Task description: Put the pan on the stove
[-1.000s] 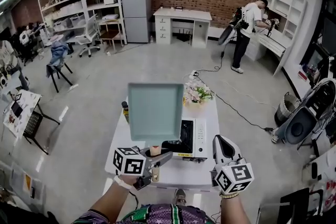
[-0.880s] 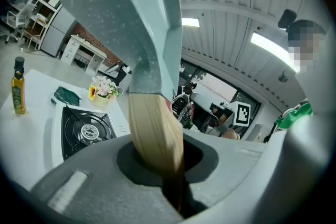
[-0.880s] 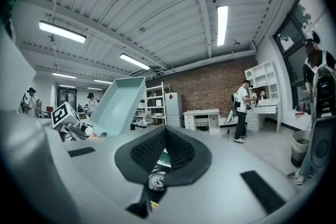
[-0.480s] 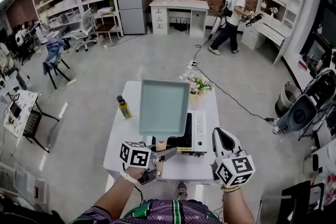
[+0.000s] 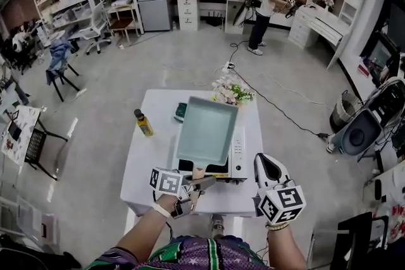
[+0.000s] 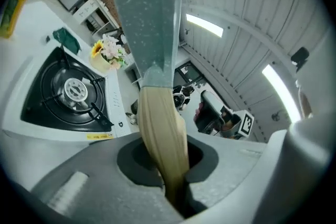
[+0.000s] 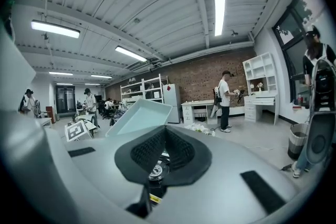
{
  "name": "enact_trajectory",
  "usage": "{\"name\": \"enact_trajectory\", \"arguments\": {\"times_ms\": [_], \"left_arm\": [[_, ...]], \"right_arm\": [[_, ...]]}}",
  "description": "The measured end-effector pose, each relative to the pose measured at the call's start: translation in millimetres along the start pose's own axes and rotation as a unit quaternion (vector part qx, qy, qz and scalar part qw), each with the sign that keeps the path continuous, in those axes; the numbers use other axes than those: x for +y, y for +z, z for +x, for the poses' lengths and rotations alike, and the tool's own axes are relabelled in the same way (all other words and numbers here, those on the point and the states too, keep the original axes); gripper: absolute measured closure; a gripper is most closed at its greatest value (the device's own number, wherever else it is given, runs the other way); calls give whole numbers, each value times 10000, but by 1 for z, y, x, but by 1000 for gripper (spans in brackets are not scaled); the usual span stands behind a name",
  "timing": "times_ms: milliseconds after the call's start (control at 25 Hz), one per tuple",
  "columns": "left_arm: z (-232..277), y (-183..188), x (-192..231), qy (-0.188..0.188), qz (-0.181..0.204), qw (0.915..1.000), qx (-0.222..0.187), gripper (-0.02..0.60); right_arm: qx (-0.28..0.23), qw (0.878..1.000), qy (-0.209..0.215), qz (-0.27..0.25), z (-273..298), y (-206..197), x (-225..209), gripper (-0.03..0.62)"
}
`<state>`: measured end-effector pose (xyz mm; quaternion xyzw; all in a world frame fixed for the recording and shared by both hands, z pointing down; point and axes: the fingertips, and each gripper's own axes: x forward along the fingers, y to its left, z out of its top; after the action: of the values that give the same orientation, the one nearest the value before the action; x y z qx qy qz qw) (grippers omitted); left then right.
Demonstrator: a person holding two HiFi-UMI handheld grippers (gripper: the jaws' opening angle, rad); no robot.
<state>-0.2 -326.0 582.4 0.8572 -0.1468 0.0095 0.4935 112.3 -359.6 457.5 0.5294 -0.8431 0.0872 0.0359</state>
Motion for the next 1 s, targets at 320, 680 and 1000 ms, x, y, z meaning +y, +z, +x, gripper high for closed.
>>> {"name": "enact_trajectory", "arguments": {"times_ms": [320, 680, 1000], "left_arm": [[14, 0, 28, -231, -726, 9970, -111, 540], [15, -2, 64, 62, -1005, 9949, 28, 540], [19, -13, 81, 173, -1132, 9933, 181, 538]], "right_arm": [[172, 9998, -132, 46, 5, -7, -11, 592], [333, 9994, -100, 92, 17, -22, -10, 593], [364, 9991, -147, 144, 18, -31, -11, 592]]}}
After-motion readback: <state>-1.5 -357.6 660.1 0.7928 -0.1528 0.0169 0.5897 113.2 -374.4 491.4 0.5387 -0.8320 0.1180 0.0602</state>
